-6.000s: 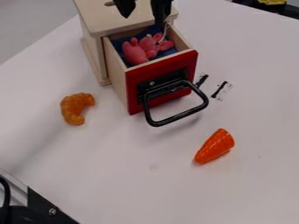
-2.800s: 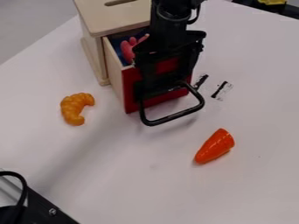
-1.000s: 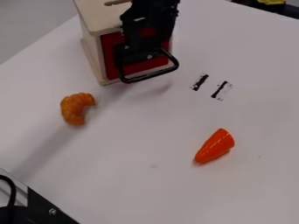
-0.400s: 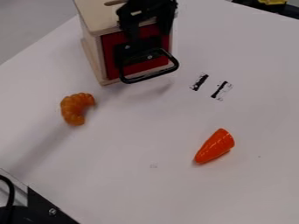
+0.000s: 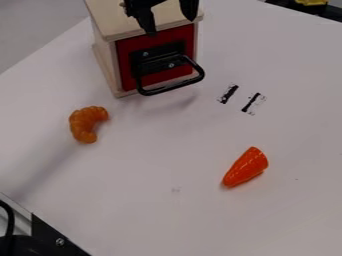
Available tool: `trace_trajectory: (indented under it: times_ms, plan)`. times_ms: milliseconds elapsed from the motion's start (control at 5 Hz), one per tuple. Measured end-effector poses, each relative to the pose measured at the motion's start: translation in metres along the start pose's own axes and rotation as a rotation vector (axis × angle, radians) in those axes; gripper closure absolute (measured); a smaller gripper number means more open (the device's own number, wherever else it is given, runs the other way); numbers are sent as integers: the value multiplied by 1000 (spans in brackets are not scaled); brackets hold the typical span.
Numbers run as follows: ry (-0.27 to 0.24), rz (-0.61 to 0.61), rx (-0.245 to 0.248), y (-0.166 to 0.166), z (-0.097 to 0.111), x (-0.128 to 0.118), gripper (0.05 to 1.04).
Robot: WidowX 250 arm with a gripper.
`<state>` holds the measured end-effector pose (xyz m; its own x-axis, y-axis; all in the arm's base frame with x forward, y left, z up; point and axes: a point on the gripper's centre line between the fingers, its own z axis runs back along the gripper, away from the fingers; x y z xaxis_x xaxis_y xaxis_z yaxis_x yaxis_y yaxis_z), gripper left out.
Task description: Close the drawer
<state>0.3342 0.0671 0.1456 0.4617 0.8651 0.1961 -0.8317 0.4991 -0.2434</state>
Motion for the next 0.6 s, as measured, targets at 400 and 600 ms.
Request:
trace_trajectory:
  times_ms: [400,600]
  plan:
    - [6,-41,-45,1,26,-2,86]
    - [5,-45,-42,1,25,-2,86]
